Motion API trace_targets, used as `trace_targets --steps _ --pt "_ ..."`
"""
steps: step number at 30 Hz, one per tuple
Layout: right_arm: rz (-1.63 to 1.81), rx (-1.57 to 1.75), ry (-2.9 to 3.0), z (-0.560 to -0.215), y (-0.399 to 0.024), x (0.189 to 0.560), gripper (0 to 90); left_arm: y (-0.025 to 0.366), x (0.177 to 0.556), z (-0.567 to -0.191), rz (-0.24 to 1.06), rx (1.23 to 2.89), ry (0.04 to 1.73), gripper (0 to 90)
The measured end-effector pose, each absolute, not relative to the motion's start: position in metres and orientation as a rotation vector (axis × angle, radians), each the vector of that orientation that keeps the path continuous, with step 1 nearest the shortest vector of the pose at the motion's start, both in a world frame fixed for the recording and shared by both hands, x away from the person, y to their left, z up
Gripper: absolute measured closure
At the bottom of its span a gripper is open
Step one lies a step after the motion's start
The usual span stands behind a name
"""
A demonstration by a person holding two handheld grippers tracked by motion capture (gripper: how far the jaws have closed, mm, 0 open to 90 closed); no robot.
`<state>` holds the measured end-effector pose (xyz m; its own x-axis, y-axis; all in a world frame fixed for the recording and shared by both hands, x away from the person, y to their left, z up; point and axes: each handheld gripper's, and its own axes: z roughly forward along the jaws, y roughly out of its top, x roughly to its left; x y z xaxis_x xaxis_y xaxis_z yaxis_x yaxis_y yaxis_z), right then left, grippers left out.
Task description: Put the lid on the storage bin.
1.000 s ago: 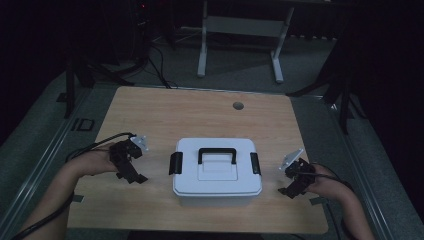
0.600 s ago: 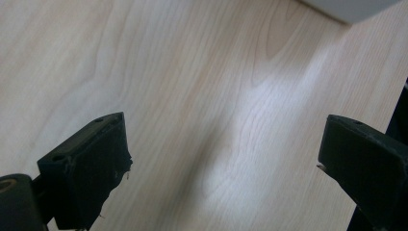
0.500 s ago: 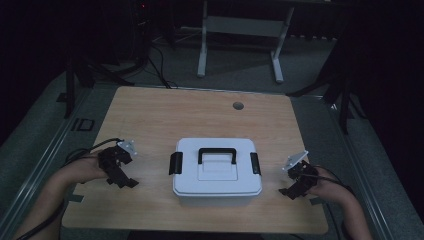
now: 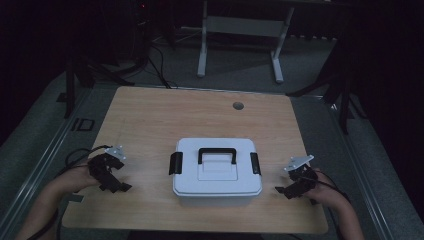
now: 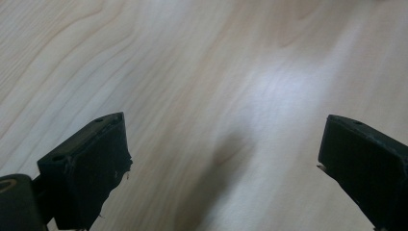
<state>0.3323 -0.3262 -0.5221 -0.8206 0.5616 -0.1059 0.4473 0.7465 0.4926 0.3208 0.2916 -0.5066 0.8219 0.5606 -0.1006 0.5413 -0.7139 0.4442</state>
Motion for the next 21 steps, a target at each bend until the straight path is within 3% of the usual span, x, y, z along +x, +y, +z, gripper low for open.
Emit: trace_targets --steps 3,21 --pt "0.694 0.791 2.675 -0.525 -0.327 0.332 11.9 0.300 0.321 -0.510 0.048 2.460 0.861 2.9" --pt "0.709 0.803 2.659 -0.526 -0.329 0.331 12.0 0.303 0.317 -0.534 -0.012 2.424 0.893 3.0"
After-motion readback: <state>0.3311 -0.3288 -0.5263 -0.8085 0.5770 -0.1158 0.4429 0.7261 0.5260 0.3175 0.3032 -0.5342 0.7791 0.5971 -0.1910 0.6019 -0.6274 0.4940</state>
